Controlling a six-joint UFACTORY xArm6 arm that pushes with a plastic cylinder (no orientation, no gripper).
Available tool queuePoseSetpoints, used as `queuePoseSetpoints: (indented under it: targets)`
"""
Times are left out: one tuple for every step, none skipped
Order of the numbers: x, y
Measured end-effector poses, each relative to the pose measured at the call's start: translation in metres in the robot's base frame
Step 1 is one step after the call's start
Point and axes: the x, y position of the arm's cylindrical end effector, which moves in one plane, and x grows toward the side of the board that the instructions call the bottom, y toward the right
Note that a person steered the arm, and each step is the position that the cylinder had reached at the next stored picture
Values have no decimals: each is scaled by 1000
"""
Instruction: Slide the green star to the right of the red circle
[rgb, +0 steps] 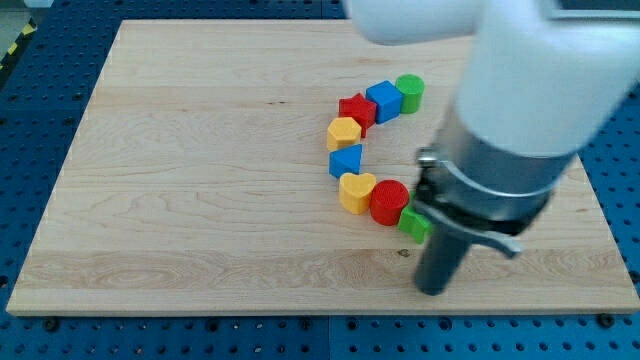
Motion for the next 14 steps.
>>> queuePoseSetpoints:
  targets:
    - [-15,-33]
    - [-28,-33]
    - [-31,-33]
    - [-31,-33]
    - [-31,-28]
    - [-31,-24]
    - [-33,-17]
    - [-39,-15]
    - [-39,-9]
    - [-39,-2]
    - [-39,-2]
    - [-43,-2]
    - [-54,-1]
    - [-56,1]
